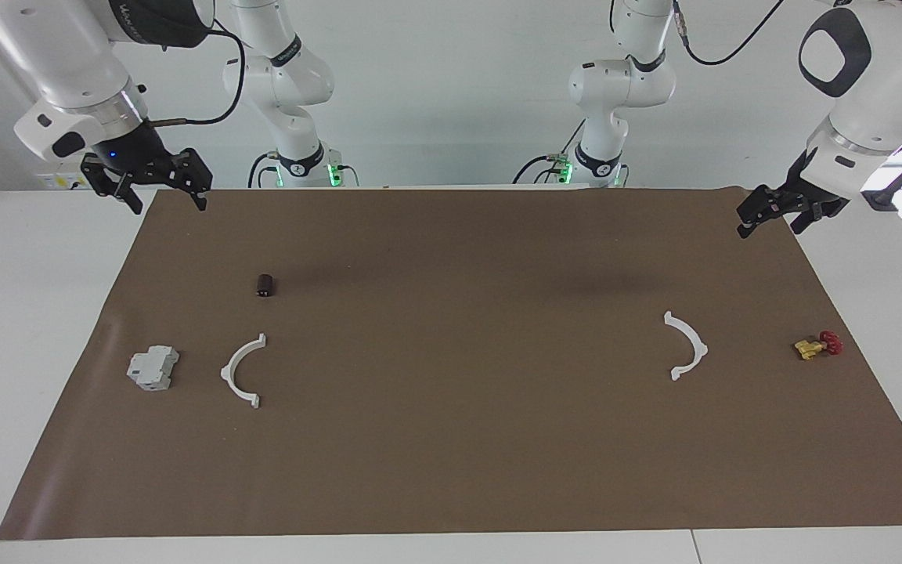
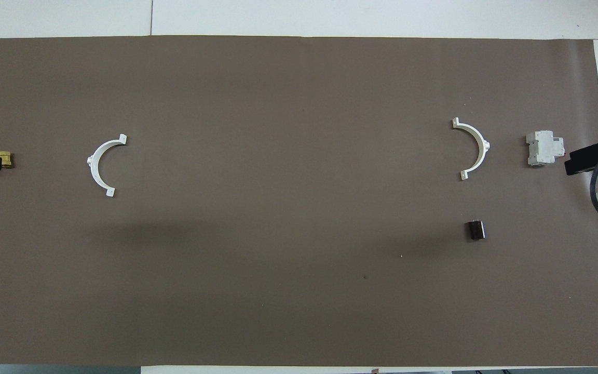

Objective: Assemble drain pipe with both arms

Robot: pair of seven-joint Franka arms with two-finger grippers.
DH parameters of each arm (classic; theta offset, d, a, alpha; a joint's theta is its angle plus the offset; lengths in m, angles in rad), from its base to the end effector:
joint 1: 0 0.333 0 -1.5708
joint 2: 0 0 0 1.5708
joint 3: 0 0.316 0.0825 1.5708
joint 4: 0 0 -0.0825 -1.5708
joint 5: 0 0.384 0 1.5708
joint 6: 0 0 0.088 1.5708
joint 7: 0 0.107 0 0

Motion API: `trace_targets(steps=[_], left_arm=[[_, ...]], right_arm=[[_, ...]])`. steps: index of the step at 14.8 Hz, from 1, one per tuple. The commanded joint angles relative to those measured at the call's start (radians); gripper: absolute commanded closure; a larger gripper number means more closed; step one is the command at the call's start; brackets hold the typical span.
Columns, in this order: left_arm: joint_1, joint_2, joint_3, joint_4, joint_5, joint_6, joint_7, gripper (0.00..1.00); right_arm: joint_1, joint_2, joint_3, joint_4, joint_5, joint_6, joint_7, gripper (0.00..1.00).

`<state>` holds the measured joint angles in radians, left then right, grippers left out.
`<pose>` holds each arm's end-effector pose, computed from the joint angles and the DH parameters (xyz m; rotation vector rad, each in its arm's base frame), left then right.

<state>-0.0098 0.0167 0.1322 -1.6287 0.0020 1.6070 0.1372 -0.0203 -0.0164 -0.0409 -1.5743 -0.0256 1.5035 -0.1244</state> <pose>0.5565 0.0681 0.5910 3.1401 -0.0234 -0.0604 0.5411 -0.0362 0.6262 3.1191 0.0970 -0.0882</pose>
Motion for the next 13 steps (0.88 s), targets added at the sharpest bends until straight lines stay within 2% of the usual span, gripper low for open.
trace_targets(steps=[1, 11, 13], left_arm=[[0.051, -0.024, -0.002, -0.014, -0.002, -0.012, 0.082, 0.00], [0.053, -0.037, -0.013, -0.023, 0.000, -0.018, 0.087, 0.00], [0.053, -0.037, -0.014, -0.023, 0.000, -0.019, 0.087, 0.00]], right_arm=[[-0.009, -0.002, 0.004, -0.001, 0.004, 0.012, 0.008, 0.00], [-0.006, -0.008, 0.004, -0.016, 0.004, 0.014, 0.014, 0.00], [-0.007, -0.008, 0.004, -0.026, 0.004, 0.053, 0.003, 0.00]])
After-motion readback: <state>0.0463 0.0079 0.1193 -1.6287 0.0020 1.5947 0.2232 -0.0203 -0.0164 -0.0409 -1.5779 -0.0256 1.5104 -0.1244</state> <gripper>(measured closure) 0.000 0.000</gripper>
